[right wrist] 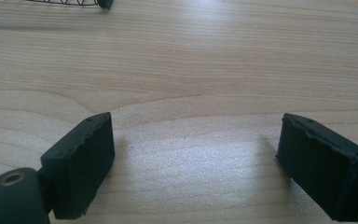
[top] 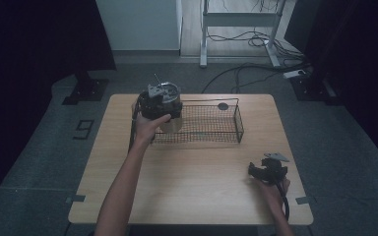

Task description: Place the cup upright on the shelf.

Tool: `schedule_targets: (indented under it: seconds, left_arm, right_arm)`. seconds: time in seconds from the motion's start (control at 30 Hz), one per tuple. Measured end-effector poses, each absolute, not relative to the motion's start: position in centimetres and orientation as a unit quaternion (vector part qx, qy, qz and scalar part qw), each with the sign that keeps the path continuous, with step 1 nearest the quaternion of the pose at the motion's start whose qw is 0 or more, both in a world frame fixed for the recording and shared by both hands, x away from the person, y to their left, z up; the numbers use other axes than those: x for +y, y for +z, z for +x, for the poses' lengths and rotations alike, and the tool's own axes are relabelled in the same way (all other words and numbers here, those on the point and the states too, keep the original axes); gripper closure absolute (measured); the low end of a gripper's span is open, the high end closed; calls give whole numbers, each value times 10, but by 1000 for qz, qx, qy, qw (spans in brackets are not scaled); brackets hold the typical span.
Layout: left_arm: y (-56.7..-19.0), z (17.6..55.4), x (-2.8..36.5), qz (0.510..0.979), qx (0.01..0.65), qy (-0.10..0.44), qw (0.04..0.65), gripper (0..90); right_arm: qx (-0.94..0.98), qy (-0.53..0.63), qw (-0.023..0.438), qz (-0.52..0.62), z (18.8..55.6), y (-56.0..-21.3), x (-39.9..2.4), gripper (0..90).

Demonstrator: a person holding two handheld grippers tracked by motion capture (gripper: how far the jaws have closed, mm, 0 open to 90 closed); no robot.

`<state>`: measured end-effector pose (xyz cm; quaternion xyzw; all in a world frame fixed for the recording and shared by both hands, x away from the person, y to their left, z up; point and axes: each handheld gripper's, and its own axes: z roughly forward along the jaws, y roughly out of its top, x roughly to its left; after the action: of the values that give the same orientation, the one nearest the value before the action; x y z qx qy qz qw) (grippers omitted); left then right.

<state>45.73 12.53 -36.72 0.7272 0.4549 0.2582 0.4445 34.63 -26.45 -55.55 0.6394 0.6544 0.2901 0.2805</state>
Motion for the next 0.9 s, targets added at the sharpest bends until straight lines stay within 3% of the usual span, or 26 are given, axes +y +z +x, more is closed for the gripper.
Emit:
schedule_targets:
  seconds: [0.9]
  left_arm:
    - [-410, 509, 126, 717, 505, 270, 397, 41]
  right_arm:
    - [656, 290, 280, 638, 346, -556, -265, 113]
